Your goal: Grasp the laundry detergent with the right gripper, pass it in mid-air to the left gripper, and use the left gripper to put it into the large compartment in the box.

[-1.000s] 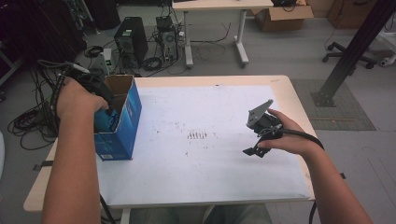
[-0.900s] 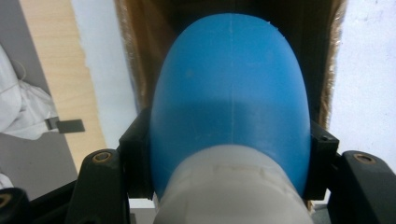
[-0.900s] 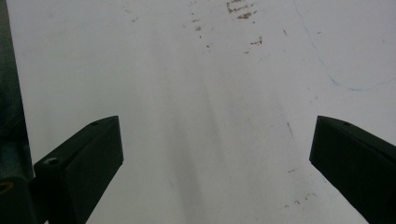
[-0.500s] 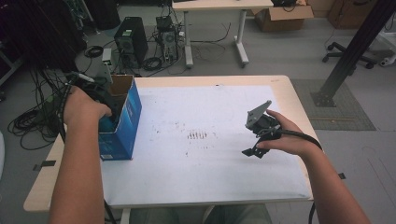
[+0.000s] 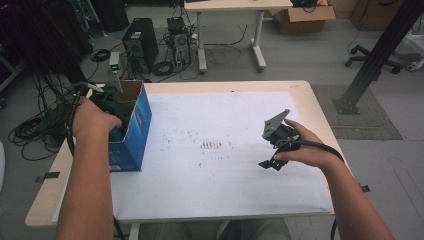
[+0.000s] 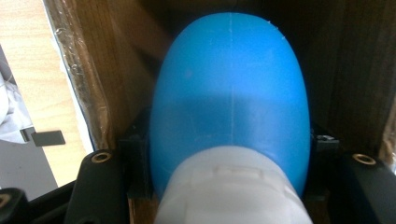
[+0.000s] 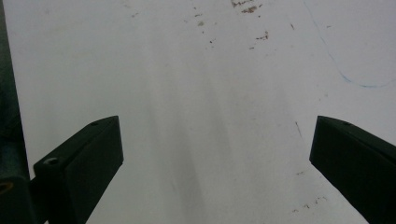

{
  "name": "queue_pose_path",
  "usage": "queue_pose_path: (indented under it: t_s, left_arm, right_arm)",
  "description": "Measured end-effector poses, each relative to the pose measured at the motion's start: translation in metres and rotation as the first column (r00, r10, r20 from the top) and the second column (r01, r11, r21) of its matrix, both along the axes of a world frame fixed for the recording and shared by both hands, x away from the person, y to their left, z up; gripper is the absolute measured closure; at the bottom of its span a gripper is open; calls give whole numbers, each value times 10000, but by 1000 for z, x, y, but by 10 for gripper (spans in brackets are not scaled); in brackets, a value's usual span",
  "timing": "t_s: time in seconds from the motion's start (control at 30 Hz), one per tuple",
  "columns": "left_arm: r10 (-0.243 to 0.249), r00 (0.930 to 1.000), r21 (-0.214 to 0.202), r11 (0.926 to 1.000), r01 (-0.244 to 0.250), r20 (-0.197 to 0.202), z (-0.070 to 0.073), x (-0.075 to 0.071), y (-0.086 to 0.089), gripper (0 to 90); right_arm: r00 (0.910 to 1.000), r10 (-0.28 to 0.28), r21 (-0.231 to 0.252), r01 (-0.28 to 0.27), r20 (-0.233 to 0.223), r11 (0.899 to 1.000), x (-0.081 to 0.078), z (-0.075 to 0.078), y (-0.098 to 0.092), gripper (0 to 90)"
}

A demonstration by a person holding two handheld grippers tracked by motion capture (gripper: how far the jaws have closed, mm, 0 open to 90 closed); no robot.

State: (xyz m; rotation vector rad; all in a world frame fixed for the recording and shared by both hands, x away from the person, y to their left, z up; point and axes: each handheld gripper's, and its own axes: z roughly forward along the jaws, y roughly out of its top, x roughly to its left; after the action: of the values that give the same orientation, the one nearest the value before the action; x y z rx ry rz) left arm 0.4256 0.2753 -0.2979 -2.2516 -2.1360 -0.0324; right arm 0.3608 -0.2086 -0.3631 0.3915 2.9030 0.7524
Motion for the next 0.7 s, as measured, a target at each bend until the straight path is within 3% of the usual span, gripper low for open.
queue_pose_path:
  t_s: [0.7]
  left_arm:
    - [164, 9997, -126, 9998, -162, 185, -2, -1, -1, 373]
  right_arm:
    - [10000, -23, 46, 23, 8, 10000, -3, 0, -6, 29]
